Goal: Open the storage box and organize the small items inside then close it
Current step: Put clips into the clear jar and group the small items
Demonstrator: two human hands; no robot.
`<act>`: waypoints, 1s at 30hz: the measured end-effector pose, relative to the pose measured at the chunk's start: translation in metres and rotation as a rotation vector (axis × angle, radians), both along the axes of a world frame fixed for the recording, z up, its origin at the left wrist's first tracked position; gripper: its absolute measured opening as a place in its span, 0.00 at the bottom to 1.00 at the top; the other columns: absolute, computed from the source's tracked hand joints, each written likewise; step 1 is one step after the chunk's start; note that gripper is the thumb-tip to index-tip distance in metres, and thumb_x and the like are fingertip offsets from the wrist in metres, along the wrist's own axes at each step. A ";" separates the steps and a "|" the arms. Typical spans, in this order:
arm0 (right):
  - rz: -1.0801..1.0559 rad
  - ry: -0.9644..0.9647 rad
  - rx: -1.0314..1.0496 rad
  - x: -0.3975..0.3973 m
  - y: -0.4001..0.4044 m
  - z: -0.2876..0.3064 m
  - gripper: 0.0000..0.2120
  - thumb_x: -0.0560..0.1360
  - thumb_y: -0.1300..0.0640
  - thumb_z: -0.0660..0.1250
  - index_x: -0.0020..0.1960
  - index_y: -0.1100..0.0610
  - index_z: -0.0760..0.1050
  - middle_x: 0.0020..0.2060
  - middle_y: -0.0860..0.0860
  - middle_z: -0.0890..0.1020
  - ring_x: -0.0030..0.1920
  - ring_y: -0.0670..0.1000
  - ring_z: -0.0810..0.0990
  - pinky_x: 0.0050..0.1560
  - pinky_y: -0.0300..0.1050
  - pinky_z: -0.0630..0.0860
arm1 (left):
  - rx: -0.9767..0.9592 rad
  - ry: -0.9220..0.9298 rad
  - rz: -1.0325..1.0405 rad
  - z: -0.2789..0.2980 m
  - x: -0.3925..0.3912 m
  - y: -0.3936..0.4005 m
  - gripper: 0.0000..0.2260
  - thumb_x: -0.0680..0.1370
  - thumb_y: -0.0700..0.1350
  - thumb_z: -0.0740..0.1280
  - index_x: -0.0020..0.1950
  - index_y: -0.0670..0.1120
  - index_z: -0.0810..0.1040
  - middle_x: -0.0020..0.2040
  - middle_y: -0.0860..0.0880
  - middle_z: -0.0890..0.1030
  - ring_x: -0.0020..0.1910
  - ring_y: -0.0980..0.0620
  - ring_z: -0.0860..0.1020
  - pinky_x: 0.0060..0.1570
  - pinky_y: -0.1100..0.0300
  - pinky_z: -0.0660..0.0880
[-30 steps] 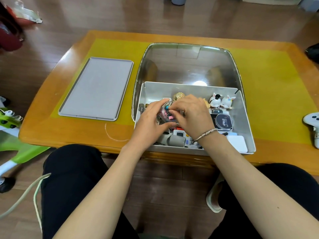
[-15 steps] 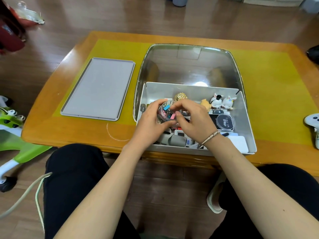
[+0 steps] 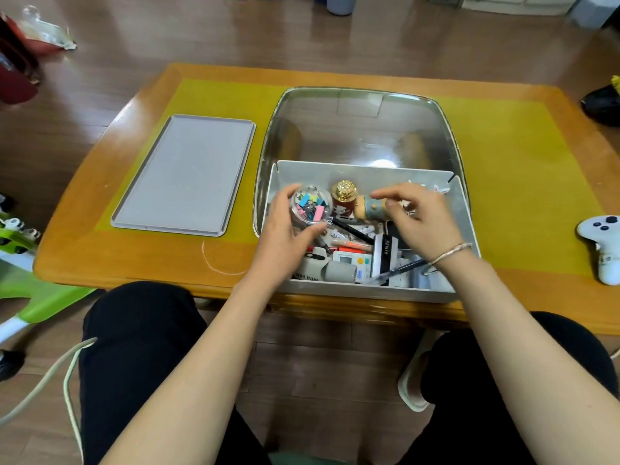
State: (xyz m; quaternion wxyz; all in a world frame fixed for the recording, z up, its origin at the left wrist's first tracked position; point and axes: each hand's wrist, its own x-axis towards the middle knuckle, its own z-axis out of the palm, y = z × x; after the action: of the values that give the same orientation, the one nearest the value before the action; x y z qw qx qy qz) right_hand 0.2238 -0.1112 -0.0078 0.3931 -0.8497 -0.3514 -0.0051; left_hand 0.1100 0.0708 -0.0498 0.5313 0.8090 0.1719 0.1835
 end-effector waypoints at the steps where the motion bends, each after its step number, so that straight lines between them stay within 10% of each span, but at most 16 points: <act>1: -0.078 0.028 -0.003 0.006 -0.009 0.000 0.13 0.76 0.66 0.61 0.52 0.54 0.81 0.46 0.46 0.81 0.49 0.47 0.78 0.49 0.31 0.70 | -0.031 -0.026 0.011 0.001 0.000 0.001 0.28 0.74 0.41 0.73 0.68 0.52 0.63 0.64 0.51 0.71 0.61 0.54 0.75 0.53 0.64 0.78; 8: -0.411 0.249 -0.403 0.035 -0.055 -0.014 0.14 0.73 0.58 0.71 0.57 0.60 0.78 0.52 0.58 0.82 0.47 0.59 0.82 0.54 0.55 0.77 | -0.096 -0.043 0.011 0.004 -0.002 0.000 0.28 0.74 0.37 0.72 0.68 0.51 0.62 0.64 0.51 0.70 0.63 0.54 0.74 0.56 0.61 0.77; 18: -0.419 0.138 -0.861 0.027 -0.032 -0.022 0.20 0.66 0.48 0.76 0.52 0.56 0.75 0.54 0.58 0.79 0.54 0.59 0.78 0.45 0.46 0.72 | -0.133 -0.048 -0.040 0.006 -0.001 -0.002 0.29 0.73 0.37 0.72 0.68 0.53 0.62 0.64 0.54 0.68 0.59 0.56 0.75 0.43 0.70 0.77; 30: -0.478 0.005 -0.829 0.024 -0.030 -0.030 0.08 0.68 0.52 0.71 0.43 0.56 0.79 0.46 0.58 0.81 0.46 0.59 0.80 0.38 0.43 0.71 | -0.178 -0.013 -0.099 0.002 -0.001 0.000 0.29 0.73 0.38 0.73 0.68 0.55 0.63 0.58 0.61 0.70 0.56 0.60 0.76 0.44 0.68 0.78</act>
State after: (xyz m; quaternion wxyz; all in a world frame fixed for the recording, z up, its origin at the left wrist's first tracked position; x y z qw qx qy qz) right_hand 0.2478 -0.1407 -0.0373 0.0100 -0.9919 -0.1177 0.0473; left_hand 0.1094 0.0707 -0.0477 0.6106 0.7649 0.1438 0.1462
